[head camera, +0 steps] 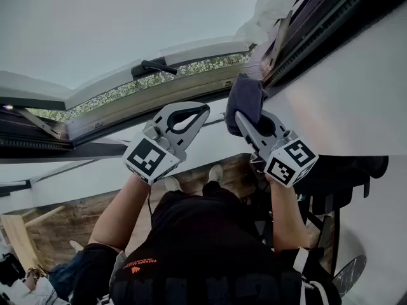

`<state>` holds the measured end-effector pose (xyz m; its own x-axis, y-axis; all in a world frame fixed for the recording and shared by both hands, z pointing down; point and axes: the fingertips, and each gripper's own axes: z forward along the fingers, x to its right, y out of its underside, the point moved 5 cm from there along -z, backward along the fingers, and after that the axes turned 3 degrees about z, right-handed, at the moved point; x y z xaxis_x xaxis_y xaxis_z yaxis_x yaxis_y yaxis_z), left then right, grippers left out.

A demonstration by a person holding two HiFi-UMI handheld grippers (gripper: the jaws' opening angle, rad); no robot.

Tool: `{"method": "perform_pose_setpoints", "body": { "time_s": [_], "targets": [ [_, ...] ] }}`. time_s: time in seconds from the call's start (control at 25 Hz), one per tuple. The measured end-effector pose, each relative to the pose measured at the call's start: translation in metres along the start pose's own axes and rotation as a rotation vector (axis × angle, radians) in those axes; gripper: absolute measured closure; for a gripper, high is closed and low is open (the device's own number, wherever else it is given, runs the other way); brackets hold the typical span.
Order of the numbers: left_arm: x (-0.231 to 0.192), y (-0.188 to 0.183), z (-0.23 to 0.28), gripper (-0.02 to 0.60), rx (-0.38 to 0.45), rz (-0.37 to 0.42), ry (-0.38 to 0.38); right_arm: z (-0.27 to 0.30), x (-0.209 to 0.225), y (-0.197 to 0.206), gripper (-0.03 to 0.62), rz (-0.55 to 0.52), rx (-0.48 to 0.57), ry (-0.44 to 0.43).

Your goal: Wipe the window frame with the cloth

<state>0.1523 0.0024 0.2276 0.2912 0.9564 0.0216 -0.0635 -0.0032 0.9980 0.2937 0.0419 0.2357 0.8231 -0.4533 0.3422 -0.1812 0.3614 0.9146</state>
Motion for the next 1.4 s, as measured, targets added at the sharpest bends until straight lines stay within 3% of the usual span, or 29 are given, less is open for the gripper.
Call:
{"method": "perform_pose_setpoints", "body": {
  "time_s": [0.24,0.44,1.12,1.4],
  "targets": [
    [-0.002,0.007,0.004,0.563,0.011,0.054,0.02,0.001,0.006,0.002,0.542,0.0,-0.003,0.032],
    [0.0,0.008,0.012,0.563,-0.011,-0.017,0.007,-0.001,0.015,0.002,0.542,-0.007,-0.011,0.05],
    [0.0,0.019,0.047,0.563,-0.009,0.032,0.052,-0.01,0.05,0.002,0.542,0.012,-0.026,0.083],
    [0.002,0.023,0.063,0.563,-0.026,-0.008,0.052,-0.015,0.067,0.004,0.542,0.005,-0.041,0.11]
  ]
}}
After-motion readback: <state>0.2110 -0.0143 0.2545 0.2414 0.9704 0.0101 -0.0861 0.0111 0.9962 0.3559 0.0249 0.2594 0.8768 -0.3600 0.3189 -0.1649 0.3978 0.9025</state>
